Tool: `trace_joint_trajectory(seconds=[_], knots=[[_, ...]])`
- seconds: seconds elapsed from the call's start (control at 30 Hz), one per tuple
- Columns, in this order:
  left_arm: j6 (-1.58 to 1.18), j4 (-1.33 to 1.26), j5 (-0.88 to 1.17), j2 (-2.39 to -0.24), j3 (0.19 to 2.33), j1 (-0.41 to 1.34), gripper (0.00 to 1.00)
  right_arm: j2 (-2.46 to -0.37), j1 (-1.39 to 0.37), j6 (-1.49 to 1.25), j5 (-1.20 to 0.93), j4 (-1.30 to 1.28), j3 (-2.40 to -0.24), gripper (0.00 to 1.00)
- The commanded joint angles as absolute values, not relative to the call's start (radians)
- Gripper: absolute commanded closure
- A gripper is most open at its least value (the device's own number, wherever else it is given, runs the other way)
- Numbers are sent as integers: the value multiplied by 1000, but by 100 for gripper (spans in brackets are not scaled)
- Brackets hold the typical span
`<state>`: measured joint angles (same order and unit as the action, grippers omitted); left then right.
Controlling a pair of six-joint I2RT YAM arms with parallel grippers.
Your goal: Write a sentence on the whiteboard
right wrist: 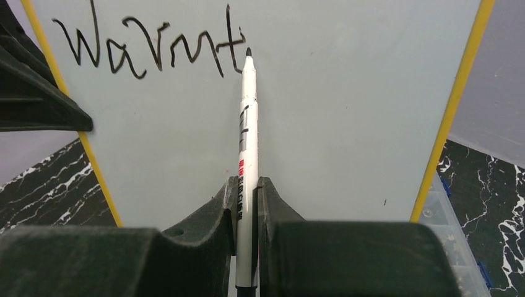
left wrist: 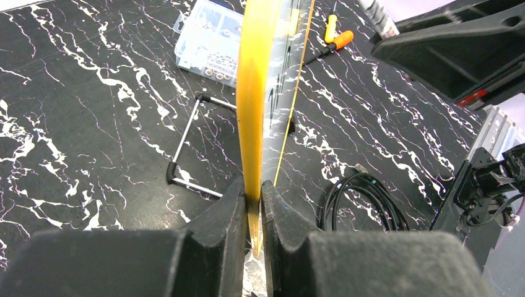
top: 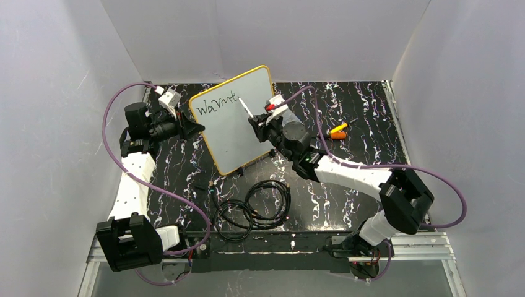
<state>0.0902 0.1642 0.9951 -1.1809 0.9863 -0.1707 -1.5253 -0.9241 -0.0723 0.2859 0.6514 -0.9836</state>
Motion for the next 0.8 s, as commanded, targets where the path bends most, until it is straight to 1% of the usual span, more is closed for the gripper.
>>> trace_joint_trajectory(seconds=[0.0, 0.3, 0.77], knots=[[101, 238, 1015, -1173, 987, -161, 100, -1454, -922, -55, 294, 718, -1008, 99], [100, 238, 1017, -1174, 987, -163, 100, -1511, -920, -8, 304, 695, -1099, 99], [101, 238, 1017, -1173, 986, -162, 100, -1555, -920, -5, 322, 704, -1118, 99]])
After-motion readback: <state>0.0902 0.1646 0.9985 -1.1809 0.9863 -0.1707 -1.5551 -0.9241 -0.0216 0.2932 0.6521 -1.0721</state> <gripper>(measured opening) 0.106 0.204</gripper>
